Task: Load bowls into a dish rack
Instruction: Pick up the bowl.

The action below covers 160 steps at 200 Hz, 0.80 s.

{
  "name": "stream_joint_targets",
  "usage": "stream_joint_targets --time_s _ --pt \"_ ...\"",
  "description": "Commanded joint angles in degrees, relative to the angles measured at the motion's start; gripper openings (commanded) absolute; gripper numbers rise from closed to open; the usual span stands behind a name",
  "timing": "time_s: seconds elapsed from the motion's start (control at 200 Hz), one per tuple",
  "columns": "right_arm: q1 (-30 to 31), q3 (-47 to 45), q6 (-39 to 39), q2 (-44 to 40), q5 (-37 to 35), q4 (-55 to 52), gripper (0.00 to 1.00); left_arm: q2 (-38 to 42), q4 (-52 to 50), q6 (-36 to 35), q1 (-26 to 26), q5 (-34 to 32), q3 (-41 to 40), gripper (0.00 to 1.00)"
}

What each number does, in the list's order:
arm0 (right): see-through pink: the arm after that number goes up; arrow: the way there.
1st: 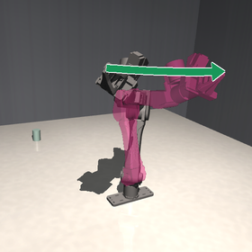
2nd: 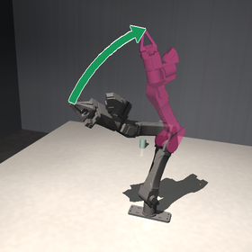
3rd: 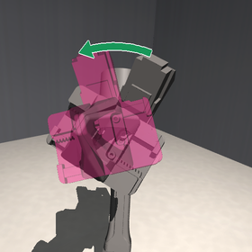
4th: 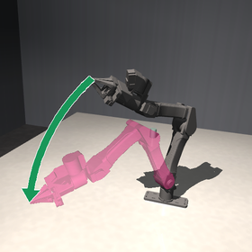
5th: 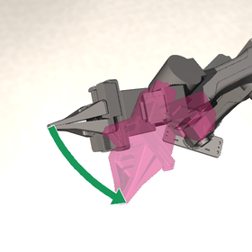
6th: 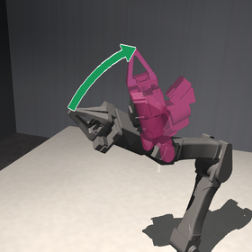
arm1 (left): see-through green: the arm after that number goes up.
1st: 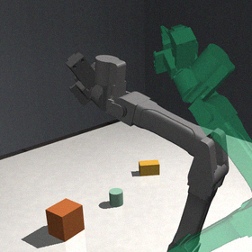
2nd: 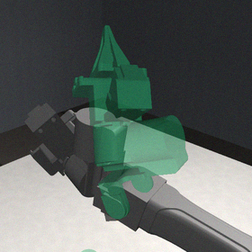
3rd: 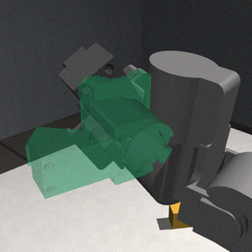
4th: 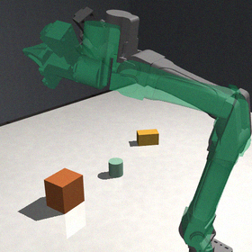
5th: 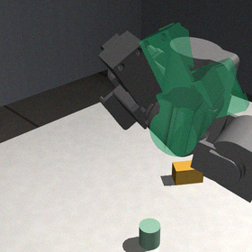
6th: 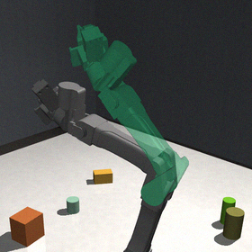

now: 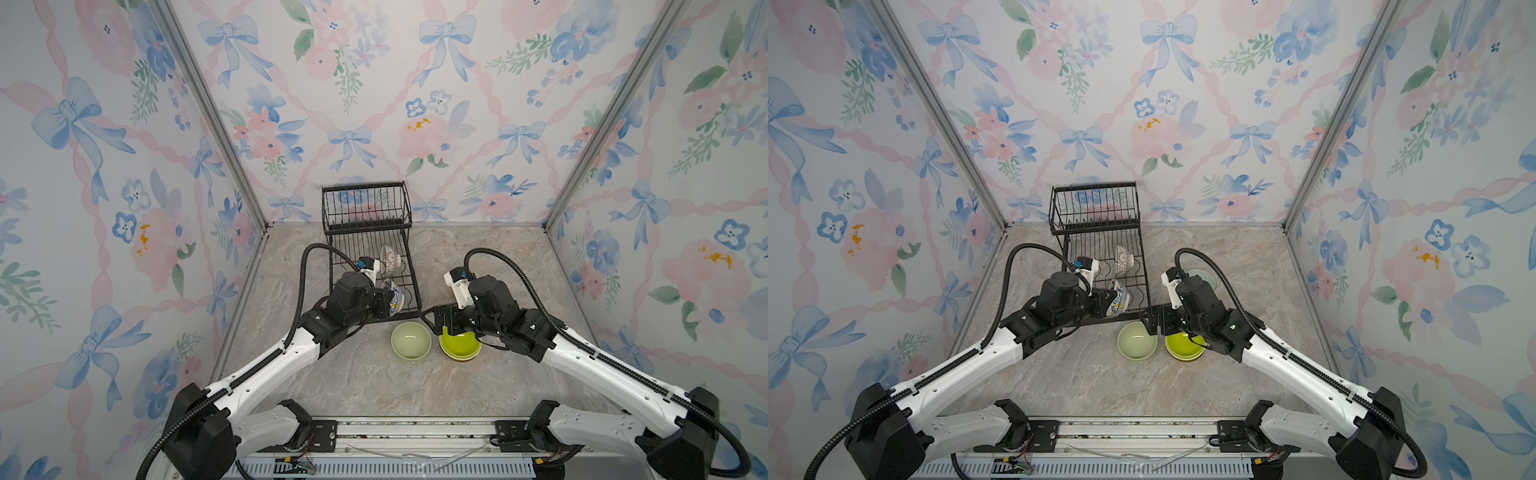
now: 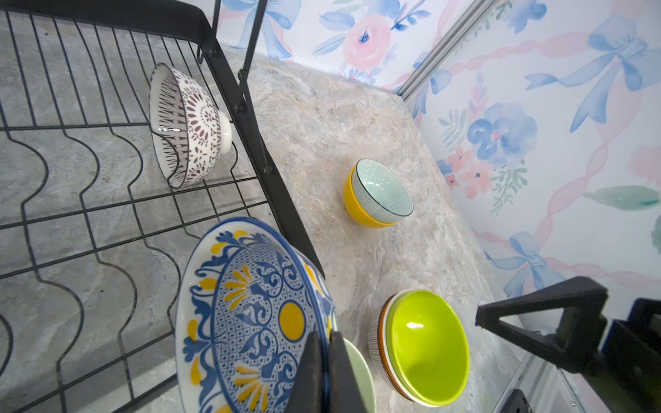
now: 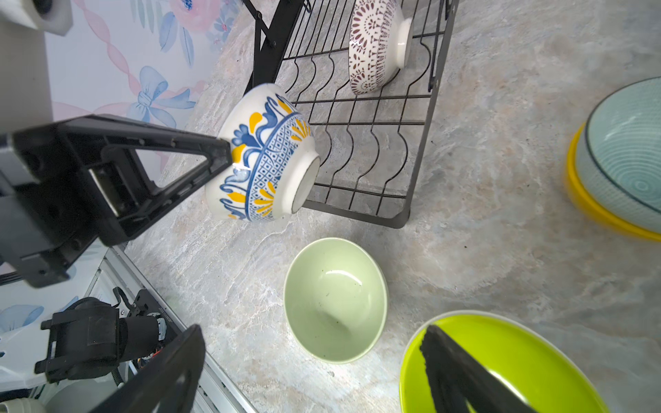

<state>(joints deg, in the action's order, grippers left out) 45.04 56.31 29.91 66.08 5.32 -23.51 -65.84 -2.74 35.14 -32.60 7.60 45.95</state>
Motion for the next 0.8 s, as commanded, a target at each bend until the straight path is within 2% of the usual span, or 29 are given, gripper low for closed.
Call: stream_joint_targets --time_s 0.0,0.14,0.32,0.54,0.795 --pt "-0.70 3.27 -1.73 2.10 1.88 2.07 0.96 2.10 10.05 1.55 4.75 8.31 -0.82 0.00" --pt "-0.79 5.67 -2.84 5.44 2.40 3.22 0.96 1.10 17.06 4.77 11.28 14.36 -2.66 0.00" --pt "-0.91 8.62 -3.29 9.88 3.04 4.94 0.96 -2.65 27.87 9.95 16.97 18.87 -6.86 0.00" --pt "-0.86 11.34 -3.64 13.07 3.47 5.80 0.96 -8.25 40.13 14.78 19.71 21.16 -9.01 0.00" --pt "-0.95 12.16 -3.92 14.60 3.51 6.19 0.96 -17.01 47.91 18.44 22.11 22.85 -6.47 0.00"
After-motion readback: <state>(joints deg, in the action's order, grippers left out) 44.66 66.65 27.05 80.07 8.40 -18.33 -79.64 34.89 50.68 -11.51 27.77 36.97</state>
